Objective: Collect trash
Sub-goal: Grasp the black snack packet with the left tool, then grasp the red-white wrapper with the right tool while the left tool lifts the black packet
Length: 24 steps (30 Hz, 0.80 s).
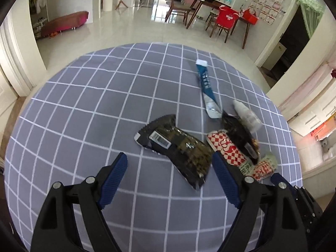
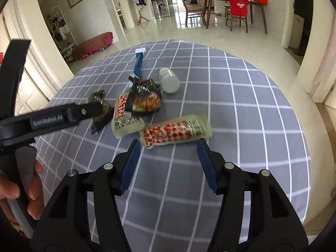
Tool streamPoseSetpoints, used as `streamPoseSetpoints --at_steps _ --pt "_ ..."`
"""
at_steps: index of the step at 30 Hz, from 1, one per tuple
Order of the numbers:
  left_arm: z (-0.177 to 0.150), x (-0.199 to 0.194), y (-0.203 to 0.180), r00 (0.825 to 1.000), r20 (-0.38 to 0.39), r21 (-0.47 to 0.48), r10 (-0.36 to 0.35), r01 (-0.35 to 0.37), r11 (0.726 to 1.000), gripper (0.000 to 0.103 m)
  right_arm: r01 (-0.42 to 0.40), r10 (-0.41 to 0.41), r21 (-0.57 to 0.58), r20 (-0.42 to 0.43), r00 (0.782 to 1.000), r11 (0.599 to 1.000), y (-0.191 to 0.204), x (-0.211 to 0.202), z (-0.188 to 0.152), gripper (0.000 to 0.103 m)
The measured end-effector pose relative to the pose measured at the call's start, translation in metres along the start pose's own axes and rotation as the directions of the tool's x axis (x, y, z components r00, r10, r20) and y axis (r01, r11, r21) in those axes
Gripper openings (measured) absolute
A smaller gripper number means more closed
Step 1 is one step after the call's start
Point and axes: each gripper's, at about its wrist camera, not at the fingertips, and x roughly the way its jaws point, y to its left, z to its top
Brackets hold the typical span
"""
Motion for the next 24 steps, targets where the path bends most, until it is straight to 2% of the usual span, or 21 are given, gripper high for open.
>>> streamPoseSetpoints --at_steps 5,11,13,14,16,17,20,22,24 --pt "0.01 0.009 -0.014 1.0 0.007 0.026 -0.005 0.005 1.0 0.082 -0.03 0.03 0.023 -0.001 1.0 0.999 -0.01 0.01 0.016 0.058" --pt "0.009 0.018 -0.033 0.998 0.044 0.113 0.043 -0.048 0.992 0.082 -0.021 0.02 0.045 0.012 1.0 0.999 -0.017 0.02 0.029 0.063" --pt "0.007 0.018 -0.037 0.996 0.061 0.134 0.063 -0.07 0.988 0.077 -0.026 0.024 0.069 0.02 0.999 0.997 -0.02 0.022 0.031 0.063" --pt "0.009 0.017 -0.041 0.996 0.067 0.14 0.067 -0.076 0.987 0.071 -0.027 0.024 0.094 0.028 0.999 0.995 -0.024 0.022 0.031 0.063" --pt "0.009 0.015 -0.042 0.994 0.079 0.146 0.069 -0.08 0.986 0.054 -0.019 0.015 0.106 0.035 0.999 0.994 -0.028 0.023 0.033 0.063" --pt "0.009 0.015 -0.043 0.993 0.084 0.149 0.082 -0.094 0.984 0.04 -0.015 0.011 0.103 0.035 0.999 0.995 -0.028 0.023 0.034 0.063" --pt "0.009 0.012 -0.039 0.993 0.088 0.142 0.074 -0.086 0.986 0.031 -0.02 0.015 0.136 0.039 0.999 0.99 -0.032 0.024 0.037 0.064" --pt "0.009 0.01 -0.036 0.994 0.091 0.135 0.064 -0.076 0.988 0.03 -0.031 0.022 0.184 0.051 0.998 0.982 -0.04 0.021 0.037 0.065" --pt "0.009 0.009 -0.035 0.994 0.095 0.138 0.058 -0.071 0.988 0.029 -0.013 0.005 0.167 0.048 0.999 0.986 -0.04 0.022 0.038 0.065"
